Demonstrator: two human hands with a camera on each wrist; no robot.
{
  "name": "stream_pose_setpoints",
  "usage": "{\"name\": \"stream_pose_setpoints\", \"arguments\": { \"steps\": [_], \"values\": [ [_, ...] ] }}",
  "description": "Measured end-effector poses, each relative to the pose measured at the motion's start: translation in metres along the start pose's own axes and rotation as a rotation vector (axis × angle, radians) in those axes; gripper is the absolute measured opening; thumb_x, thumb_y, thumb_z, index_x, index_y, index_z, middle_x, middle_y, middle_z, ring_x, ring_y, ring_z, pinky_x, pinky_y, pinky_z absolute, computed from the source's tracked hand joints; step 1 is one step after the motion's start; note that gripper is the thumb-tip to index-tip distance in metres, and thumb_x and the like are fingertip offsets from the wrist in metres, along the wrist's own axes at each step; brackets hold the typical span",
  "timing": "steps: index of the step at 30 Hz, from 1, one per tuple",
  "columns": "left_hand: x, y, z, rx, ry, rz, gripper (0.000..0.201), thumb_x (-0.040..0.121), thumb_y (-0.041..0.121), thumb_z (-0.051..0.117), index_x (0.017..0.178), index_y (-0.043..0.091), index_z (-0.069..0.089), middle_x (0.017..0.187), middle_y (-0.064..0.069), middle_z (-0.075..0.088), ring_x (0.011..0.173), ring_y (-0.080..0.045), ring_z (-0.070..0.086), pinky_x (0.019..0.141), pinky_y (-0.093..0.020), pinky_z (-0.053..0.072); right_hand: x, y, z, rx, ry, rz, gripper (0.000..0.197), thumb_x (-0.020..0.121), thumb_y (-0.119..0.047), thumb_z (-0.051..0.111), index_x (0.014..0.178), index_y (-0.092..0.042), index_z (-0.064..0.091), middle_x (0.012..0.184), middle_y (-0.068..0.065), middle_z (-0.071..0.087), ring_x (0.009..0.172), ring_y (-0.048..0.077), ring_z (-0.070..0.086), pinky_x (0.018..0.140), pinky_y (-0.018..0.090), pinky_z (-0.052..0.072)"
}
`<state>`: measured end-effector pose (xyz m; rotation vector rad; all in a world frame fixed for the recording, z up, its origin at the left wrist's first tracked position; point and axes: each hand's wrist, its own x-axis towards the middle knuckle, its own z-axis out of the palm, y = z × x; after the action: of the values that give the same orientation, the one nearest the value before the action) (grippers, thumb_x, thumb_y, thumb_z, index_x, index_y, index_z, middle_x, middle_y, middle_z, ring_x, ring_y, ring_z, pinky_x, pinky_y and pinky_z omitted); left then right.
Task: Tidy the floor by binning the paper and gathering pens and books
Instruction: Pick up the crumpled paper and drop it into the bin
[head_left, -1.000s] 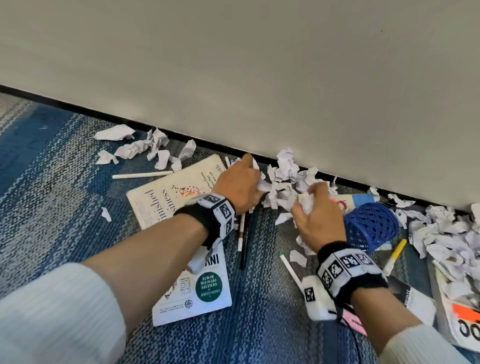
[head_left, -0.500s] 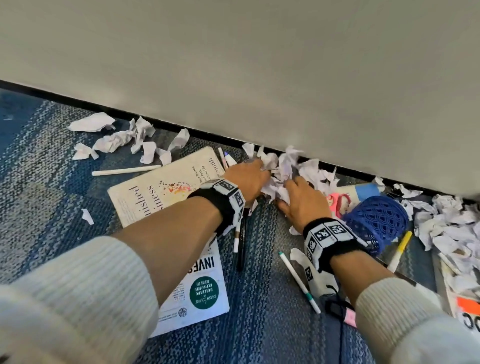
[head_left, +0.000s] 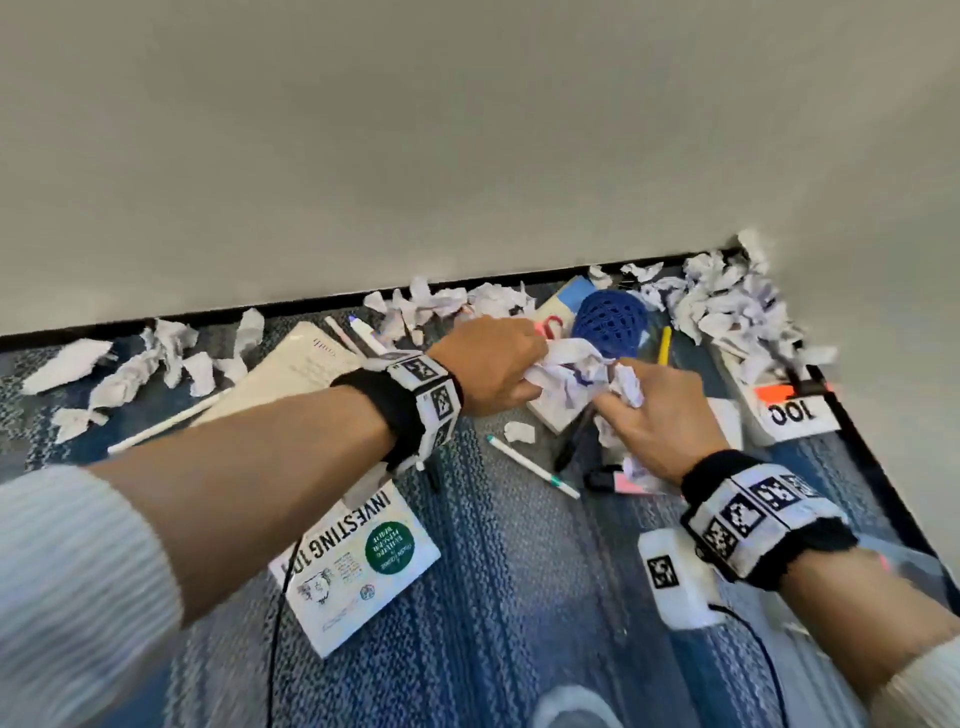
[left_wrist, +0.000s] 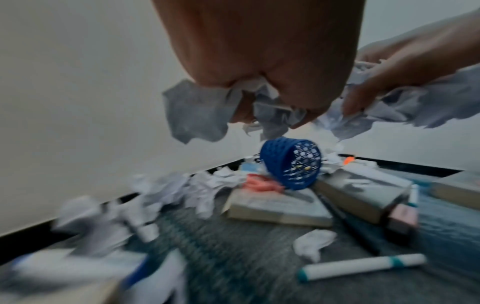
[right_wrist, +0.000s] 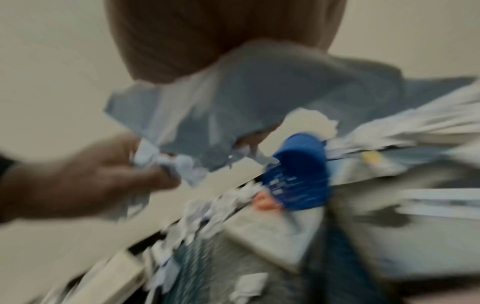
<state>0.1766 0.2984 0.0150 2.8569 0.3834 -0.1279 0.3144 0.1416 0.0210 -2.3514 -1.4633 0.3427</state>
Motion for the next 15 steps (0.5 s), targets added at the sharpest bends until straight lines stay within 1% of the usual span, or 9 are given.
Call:
{"name": "stream_pose_setpoints", "arguments": {
  "steps": [1,3,5,7,9,10,11,13,15],
  "values": [
    [0.012,0.026,-0.003,0.001,0.008,0.051,0.039,0.092,0.04,0.054,0.117,0.012,0.057,0.115,-0.009,0.056,0.101,-0.03,0.058,0.076,-0.037,0.044,-0.026,0.016,-0.023,-0.023,0.028,0.088,0.031,0.086,-0.029,0.058,0.062,-0.012,0.046,0.056,0.002,0.049,0.061,0.028,0.048,0.06,0.038,0.036],
    [0.025,0.068,-0.009,-0.047,0.07,0.077,0.035,0.092,0.04,0.053,0.111,0.011,0.059,0.11,-0.01,0.058,0.1,-0.032,0.058,0.073,-0.038,0.043,-0.071,0.036,-0.061,-0.094,0.054,0.182,0.029,0.087,-0.025,0.06,0.063,-0.01,0.051,0.055,0.002,0.049,0.06,0.029,0.049,0.058,0.036,0.035],
    [0.031,0.122,-0.019,-0.136,0.126,0.128,0.032,0.091,0.04,0.053,0.103,0.011,0.059,0.107,-0.012,0.059,0.1,-0.033,0.057,0.072,-0.037,0.041,-0.125,0.045,-0.107,-0.179,0.105,0.256,0.03,0.084,-0.03,0.057,0.061,-0.013,0.049,0.054,0.002,0.048,0.057,0.029,0.05,0.057,0.036,0.038],
    [0.033,0.173,-0.03,-0.17,0.142,0.219,0.031,0.09,0.039,0.054,0.098,0.01,0.06,0.104,-0.014,0.061,0.098,-0.034,0.058,0.073,-0.037,0.043,-0.179,0.046,-0.15,-0.242,0.134,0.326,0.027,0.082,-0.032,0.055,0.064,-0.012,0.052,0.056,0.007,0.055,0.058,0.031,0.054,0.058,0.036,0.041],
    [0.028,0.219,-0.045,-0.193,0.161,0.325,0.025,0.088,0.036,0.055,0.085,0.011,0.057,0.095,-0.017,0.064,0.092,-0.036,0.061,0.073,-0.039,0.05,-0.229,0.045,-0.185,-0.3,0.15,0.39,0.023,0.083,-0.031,0.057,0.071,-0.011,0.059,0.064,0.009,0.064,0.064,0.032,0.06,0.06,0.035,0.042],
    [0.024,0.235,-0.051,-0.198,0.169,0.369,0.023,0.087,0.035,0.055,0.08,0.013,0.054,0.092,-0.017,0.065,0.089,-0.037,0.062,0.073,-0.04,0.05,-0.248,0.044,-0.197,-0.298,0.162,0.408,0.022,0.084,-0.03,0.059,0.072,-0.011,0.06,0.065,0.008,0.065,0.066,0.031,0.061,0.061,0.035,0.042],
    [0.021,0.255,-0.059,-0.197,0.169,0.409,0.022,0.086,0.034,0.055,0.079,0.013,0.054,0.091,-0.017,0.065,0.088,-0.037,0.062,0.073,-0.04,0.049,-0.271,0.044,-0.211,-0.303,0.196,0.417,0.023,0.084,-0.03,0.059,0.069,-0.012,0.057,0.063,0.007,0.064,0.065,0.03,0.061,0.062,0.036,0.043],
    [0.013,0.288,-0.068,-0.193,0.187,0.479,0.025,0.086,0.035,0.055,0.088,0.01,0.061,0.093,-0.015,0.065,0.088,-0.035,0.061,0.074,-0.039,0.049,-0.308,0.047,-0.228,-0.314,0.255,0.436,0.024,0.081,-0.029,0.056,0.065,-0.013,0.052,0.058,0.006,0.059,0.059,0.026,0.057,0.061,0.037,0.043],
    [0.003,0.327,-0.076,-0.202,0.196,0.554,0.027,0.085,0.035,0.056,0.092,0.01,0.064,0.091,-0.012,0.064,0.085,-0.033,0.06,0.074,-0.039,0.05,-0.348,0.051,-0.245,-0.303,0.294,0.448,0.023,0.081,-0.022,0.059,0.062,-0.016,0.049,0.054,0.002,0.054,0.053,0.016,0.052,0.057,0.028,0.04]
  ]
}}
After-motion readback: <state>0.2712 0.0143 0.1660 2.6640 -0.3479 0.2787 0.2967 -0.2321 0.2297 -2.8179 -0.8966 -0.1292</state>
